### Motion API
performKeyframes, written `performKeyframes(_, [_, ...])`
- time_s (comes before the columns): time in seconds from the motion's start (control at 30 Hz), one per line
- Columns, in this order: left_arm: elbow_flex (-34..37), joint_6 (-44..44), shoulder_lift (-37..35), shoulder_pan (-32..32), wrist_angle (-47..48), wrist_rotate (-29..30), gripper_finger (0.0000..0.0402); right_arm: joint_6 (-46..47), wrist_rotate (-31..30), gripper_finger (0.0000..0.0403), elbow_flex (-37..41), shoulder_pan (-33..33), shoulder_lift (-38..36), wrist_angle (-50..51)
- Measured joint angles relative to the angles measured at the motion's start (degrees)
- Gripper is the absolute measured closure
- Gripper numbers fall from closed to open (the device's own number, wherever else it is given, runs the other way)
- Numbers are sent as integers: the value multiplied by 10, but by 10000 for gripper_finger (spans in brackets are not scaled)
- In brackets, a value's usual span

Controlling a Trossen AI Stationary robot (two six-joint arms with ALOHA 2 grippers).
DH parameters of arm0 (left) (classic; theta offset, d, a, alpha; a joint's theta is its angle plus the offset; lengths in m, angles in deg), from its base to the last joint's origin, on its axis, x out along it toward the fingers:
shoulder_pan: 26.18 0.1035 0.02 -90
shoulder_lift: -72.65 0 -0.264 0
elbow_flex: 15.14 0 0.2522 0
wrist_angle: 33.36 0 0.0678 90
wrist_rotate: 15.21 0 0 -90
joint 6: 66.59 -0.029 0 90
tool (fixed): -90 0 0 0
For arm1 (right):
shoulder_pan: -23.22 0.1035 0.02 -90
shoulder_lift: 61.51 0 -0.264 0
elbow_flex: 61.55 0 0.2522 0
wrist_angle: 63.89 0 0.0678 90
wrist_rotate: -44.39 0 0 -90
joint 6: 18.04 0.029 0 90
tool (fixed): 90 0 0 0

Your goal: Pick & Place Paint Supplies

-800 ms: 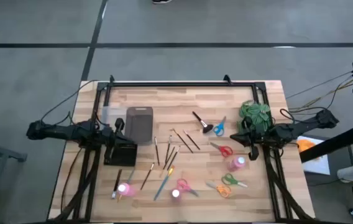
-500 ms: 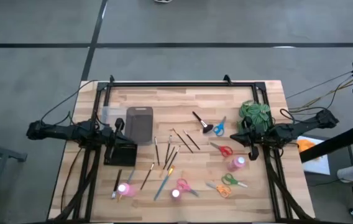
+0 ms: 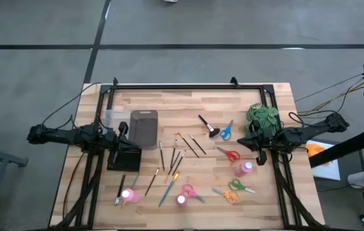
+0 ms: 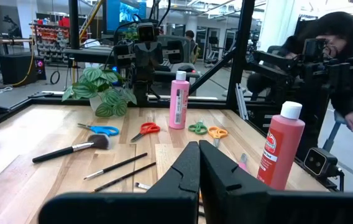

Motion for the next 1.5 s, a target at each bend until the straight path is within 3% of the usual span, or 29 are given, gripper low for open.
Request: performKeyframes(1.5, [0, 0, 0, 0, 0, 0, 402, -15, 0, 394, 0, 0, 0, 0])
